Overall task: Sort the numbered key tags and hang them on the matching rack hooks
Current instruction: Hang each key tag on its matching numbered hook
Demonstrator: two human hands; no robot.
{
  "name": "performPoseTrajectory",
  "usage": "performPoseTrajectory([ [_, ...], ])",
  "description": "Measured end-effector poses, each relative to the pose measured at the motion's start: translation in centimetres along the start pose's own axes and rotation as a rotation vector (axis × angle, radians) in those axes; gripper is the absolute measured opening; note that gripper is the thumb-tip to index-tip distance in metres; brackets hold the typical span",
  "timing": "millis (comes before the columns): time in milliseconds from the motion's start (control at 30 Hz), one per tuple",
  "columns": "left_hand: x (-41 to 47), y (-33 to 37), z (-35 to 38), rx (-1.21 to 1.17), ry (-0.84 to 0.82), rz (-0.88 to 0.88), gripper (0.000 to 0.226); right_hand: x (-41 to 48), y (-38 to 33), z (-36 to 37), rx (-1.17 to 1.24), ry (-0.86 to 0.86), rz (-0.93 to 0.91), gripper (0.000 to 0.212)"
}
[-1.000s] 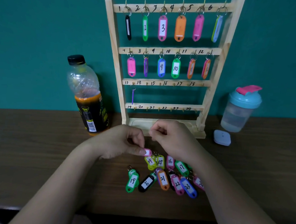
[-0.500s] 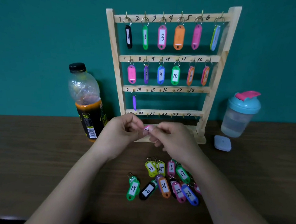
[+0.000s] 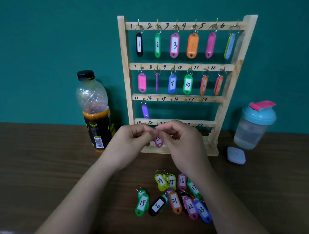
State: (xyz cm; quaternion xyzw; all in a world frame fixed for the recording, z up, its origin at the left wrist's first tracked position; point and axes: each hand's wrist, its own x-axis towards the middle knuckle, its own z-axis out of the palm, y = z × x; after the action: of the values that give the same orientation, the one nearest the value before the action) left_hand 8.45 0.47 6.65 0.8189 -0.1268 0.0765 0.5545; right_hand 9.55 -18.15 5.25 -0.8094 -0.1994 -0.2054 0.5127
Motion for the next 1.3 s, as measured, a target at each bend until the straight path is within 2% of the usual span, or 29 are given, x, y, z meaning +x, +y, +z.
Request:
performPoseTrajectory([
  [100,0.0,0.4,0.0,-0.028,0.070,0.004,0.022,0.1,-0.4,0.1,-0.001,0.028,-0.030,0.014],
  [267,0.7,1.3,-0.1,-0.161,0.207,-0.003,0.011,1.7,-1.5,0.9,0.008,0.080,-0.034,0.012],
  [400,2.2,1.7,-0.6,-0.242,0.335,0.009,0.007,4.1,-2.3,2.2,0.031,0.184,-0.049,0.013],
  [533,3.1,1.8,-0.9,-0.227,0.442,0.034,0.008,6.0,-2.6,3.5,0.078,0.234,-0.025,0.012],
  [900,4.6,1.2,-1.1,-0.149,0.578,-0.006,0.007,7.2,-2.7,5.4,-0.031,0.302,-0.022,0.005],
  [1200,5.2,1.0,-0.6,-0.141,0.579,-0.068,0.007,6.6,-3.1,5.8,-0.243,0.371,-0.068,0.008],
  [1300,4.9,0.9,-0.5,-0.131,0.566,-0.068,0.007,6.1,-2.8,5.7,-0.246,0.351,-0.081,0.006],
])
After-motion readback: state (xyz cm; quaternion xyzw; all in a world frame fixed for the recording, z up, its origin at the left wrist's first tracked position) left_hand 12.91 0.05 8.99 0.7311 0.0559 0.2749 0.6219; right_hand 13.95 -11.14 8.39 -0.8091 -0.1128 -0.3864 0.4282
